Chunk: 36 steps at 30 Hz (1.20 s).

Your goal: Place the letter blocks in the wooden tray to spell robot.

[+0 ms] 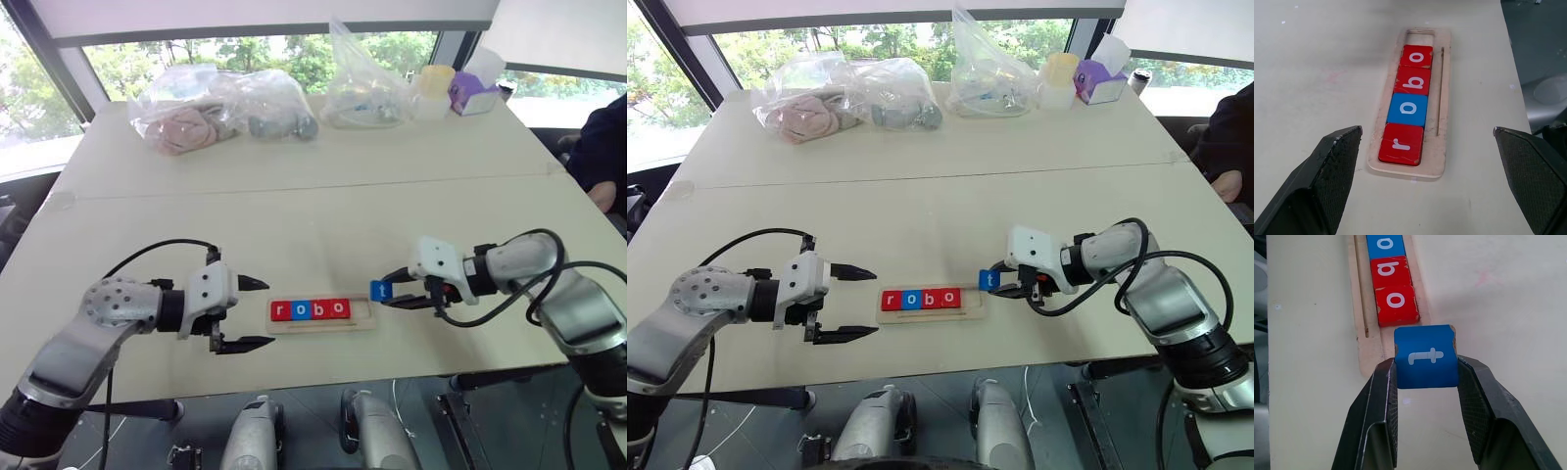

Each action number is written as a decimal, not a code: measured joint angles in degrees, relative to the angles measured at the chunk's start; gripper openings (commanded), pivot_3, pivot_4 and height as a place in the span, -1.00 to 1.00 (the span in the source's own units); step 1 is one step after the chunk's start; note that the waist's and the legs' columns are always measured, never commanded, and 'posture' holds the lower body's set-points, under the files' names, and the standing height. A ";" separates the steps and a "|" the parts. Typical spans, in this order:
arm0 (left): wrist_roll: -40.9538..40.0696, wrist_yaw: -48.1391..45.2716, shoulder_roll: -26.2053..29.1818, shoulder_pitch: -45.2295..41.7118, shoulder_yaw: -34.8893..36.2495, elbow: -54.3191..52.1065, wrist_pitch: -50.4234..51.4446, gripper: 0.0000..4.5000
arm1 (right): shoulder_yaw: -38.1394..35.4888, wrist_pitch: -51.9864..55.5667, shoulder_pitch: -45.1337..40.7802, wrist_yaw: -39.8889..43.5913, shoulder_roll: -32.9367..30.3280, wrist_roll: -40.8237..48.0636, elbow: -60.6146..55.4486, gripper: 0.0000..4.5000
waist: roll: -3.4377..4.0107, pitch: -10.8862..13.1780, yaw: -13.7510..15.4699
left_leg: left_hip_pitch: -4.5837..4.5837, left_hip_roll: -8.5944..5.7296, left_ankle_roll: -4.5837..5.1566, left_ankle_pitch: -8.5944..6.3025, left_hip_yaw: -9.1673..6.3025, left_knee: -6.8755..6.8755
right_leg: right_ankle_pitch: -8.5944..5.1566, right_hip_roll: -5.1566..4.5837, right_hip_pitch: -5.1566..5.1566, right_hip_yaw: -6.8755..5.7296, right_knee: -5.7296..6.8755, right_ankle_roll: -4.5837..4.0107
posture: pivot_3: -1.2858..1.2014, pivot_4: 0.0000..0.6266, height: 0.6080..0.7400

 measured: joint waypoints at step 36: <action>-0.28 2.48 -1.18 -2.17 -0.22 -1.73 2.92 1.00 | 7.94 -3.66 -1.54 -0.38 4.80 -5.67 3.32 -0.50 | 0.00 0.00 -0.28 | -0.02 -0.04 0.01 0.01 0.03 -0.01 | 0.01 0.05 -0.01 -0.01 0.07 0.00 | 0.03 -0.52 1.00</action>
